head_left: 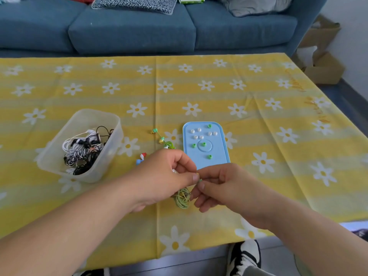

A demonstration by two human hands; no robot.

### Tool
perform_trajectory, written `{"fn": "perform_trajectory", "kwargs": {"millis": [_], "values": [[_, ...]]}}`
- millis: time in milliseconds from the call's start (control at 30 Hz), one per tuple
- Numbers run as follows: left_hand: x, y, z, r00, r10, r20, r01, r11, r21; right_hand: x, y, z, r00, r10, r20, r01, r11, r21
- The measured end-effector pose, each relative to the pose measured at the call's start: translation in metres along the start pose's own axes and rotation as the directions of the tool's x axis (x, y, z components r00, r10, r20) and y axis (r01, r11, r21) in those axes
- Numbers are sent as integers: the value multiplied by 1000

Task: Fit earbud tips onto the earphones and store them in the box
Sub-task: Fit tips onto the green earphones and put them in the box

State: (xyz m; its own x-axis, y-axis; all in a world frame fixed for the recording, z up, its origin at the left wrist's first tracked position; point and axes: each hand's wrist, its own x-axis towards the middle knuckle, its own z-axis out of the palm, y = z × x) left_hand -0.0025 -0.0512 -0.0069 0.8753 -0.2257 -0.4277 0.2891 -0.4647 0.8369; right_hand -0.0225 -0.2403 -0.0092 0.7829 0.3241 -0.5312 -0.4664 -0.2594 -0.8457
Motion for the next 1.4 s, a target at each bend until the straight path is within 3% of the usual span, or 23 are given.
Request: {"fn": "perform_trajectory", "kwargs": {"millis": [200,400,600,767,967,1167,1400], "values": [[7,5,9,998,43,-34,-44,999,-26,-1,1,-12,992,39,-116,-17,982,189],[6,9,12,998,57,-36,-61,990,-126,-2,-2,-19,996,28,-90,2,949,314],[3,11,12,977,137,-164,-160,978,-134,1,-4,-19,997,33,-73,4,888,459],[-4,15,11,985,120,-123,-138,980,-145,5,-5,-20,995,42,-89,5,883,470],[-2,14,8,958,177,-226,-197,978,-68,9,-8,-16,997,28,-74,13,862,507],[-3,12,4,965,114,-238,-173,954,-247,13,-10,-12,988,9,-154,69,865,496],[-2,15,2,966,62,-250,-139,943,-303,15,-14,-12,961,-17,-276,136,897,420]]}}
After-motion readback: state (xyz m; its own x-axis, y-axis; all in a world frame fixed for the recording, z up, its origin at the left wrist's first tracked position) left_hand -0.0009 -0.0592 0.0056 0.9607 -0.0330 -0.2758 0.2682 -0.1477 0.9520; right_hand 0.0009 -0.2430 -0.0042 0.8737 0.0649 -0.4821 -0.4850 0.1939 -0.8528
